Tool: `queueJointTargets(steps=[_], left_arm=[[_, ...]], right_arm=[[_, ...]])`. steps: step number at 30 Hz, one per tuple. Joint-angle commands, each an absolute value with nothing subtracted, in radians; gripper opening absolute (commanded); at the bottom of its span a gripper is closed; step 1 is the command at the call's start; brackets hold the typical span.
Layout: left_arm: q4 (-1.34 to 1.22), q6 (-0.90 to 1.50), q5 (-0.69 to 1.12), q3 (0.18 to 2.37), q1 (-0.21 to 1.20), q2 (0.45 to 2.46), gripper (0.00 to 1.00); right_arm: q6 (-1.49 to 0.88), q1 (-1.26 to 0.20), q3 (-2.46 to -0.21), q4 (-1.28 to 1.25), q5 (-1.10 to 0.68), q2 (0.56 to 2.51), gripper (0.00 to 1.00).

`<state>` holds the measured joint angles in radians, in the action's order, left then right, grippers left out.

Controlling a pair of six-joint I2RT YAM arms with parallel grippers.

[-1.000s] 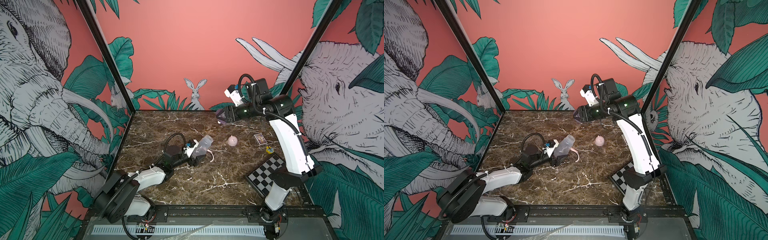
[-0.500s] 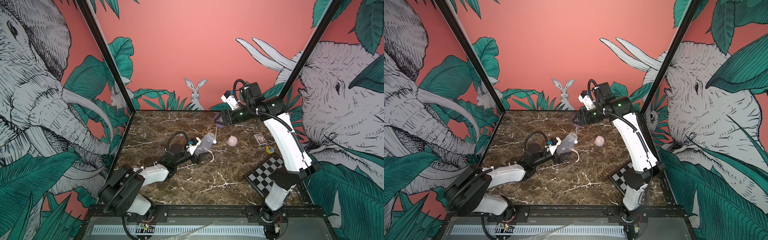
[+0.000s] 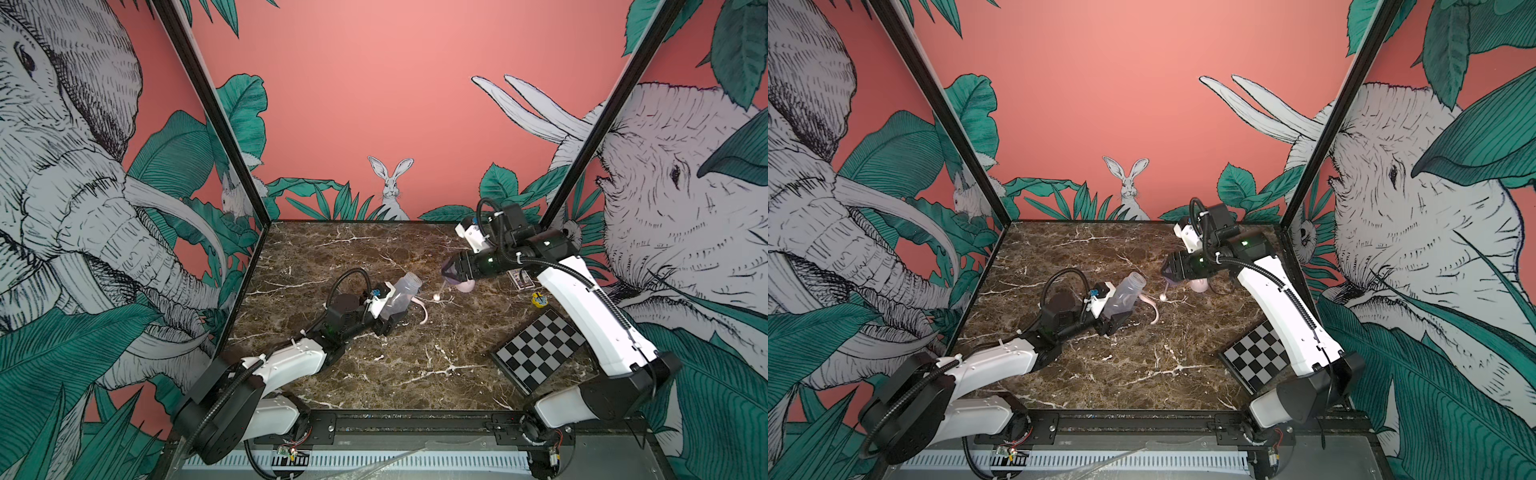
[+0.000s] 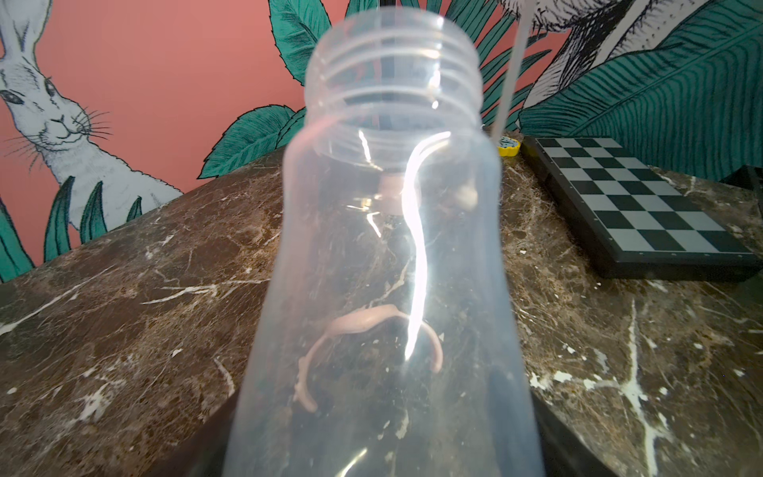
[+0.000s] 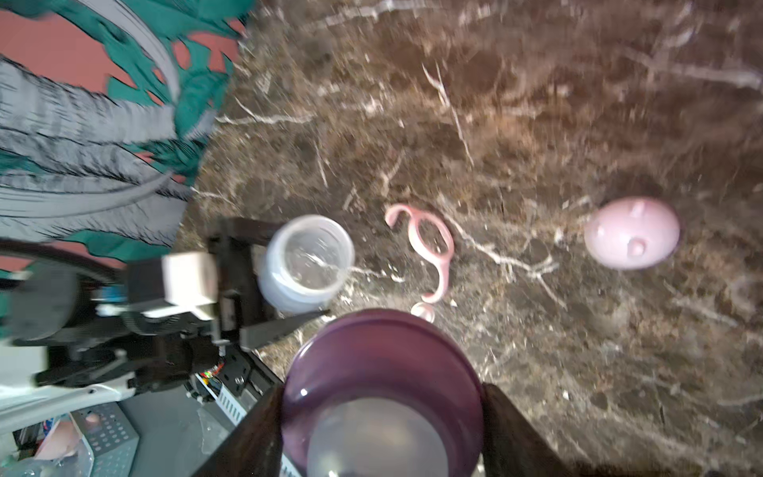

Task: Assemble the baby bottles
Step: Place the nipple at the center of the board.

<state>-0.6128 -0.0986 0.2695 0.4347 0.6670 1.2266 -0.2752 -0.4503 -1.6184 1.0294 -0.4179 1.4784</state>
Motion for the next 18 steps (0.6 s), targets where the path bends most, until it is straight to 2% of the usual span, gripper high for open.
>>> queueJointTargets(steps=[1,10,18], left_arm=[[-0.529,-0.126,0.245,0.431,0.664,1.134,0.60],[-0.372,-0.123,0.244,0.426,0.642,0.979,0.61],[-0.334,-0.104,0.229,0.400,0.640,0.908,0.60]], right_arm=[[-0.269,-0.445,-1.495,0.912,-0.367,1.474,0.58],[-0.261,-0.440,-1.236,0.770,-0.307,1.529,0.59],[-0.221,-0.430,-1.209,0.760,-0.214,1.683,0.60]])
